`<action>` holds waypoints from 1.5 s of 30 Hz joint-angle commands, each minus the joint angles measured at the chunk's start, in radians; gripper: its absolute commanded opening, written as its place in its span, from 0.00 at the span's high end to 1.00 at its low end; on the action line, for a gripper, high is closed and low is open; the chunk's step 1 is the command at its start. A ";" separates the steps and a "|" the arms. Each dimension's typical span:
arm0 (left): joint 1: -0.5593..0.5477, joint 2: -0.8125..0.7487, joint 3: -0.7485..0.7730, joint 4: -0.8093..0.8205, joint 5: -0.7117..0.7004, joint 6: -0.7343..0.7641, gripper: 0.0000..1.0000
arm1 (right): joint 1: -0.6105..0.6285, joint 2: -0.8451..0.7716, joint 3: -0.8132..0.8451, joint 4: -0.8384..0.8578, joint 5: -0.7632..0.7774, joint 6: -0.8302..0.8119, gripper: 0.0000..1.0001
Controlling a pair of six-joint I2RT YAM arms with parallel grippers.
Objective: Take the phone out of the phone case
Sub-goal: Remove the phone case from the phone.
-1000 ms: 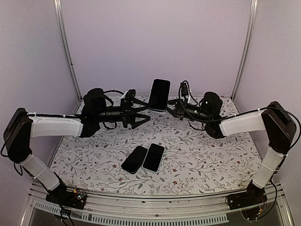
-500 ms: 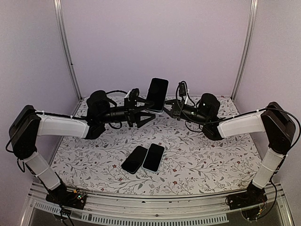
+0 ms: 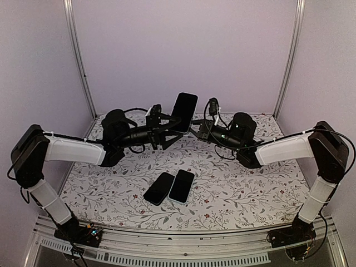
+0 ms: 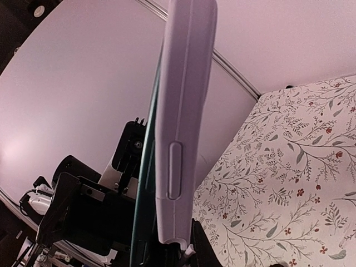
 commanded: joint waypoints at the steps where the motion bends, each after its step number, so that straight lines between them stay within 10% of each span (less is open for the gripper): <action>1: -0.006 -0.021 -0.021 0.041 -0.095 0.025 0.24 | 0.022 -0.039 0.023 0.041 0.009 -0.026 1.00; 14: -0.009 -0.091 -0.056 -0.022 -0.250 0.109 0.38 | 0.042 -0.089 -0.021 0.039 0.045 0.011 1.00; 36: -0.009 -0.065 -0.069 0.002 -0.261 0.110 1.00 | 0.093 -0.130 -0.015 -0.149 0.135 -0.048 1.00; 45: -0.008 -0.092 -0.043 -0.041 -0.205 0.189 1.00 | 0.010 -0.138 -0.009 -0.330 0.133 0.008 1.00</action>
